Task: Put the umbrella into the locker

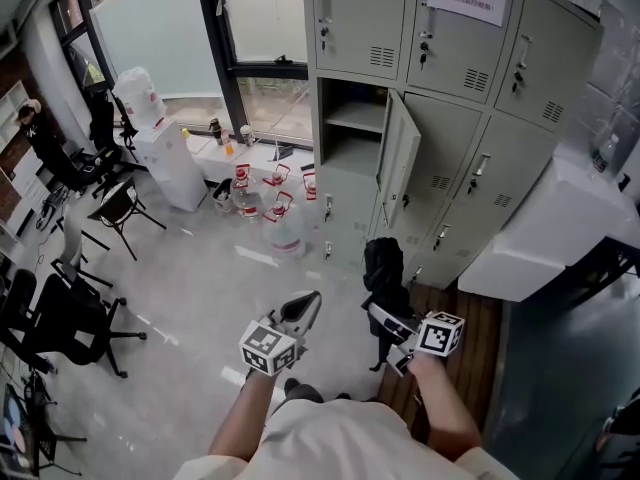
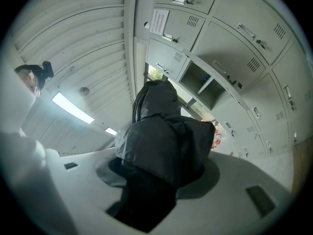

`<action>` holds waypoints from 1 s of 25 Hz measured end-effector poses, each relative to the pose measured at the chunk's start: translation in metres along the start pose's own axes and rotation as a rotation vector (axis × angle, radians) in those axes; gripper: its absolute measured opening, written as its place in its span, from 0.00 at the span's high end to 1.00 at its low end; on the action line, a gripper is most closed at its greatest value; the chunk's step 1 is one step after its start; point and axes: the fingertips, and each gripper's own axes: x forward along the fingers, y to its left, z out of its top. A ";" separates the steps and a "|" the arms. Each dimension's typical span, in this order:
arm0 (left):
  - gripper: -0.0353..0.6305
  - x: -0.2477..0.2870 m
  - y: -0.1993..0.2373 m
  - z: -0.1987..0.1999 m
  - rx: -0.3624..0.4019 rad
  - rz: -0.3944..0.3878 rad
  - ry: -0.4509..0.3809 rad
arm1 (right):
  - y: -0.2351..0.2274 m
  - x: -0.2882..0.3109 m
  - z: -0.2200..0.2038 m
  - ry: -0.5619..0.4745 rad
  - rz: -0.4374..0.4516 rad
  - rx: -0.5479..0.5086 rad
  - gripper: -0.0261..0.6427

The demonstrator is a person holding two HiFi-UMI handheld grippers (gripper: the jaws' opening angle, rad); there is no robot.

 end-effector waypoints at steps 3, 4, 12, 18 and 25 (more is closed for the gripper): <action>0.94 0.003 0.007 0.000 -0.004 0.012 0.003 | -0.004 0.003 0.005 -0.006 0.008 0.013 0.58; 0.94 0.004 0.010 0.000 -0.004 0.014 0.003 | -0.006 0.005 0.006 -0.005 0.006 0.013 0.58; 0.94 0.028 0.046 0.008 -0.004 -0.007 -0.002 | -0.027 0.034 0.023 -0.006 -0.027 0.003 0.59; 0.94 0.052 0.086 0.022 0.006 -0.045 -0.003 | -0.043 0.067 0.047 -0.031 -0.056 -0.005 0.59; 0.94 0.083 0.139 0.026 0.034 -0.090 0.025 | -0.066 0.113 0.066 -0.051 -0.097 -0.002 0.59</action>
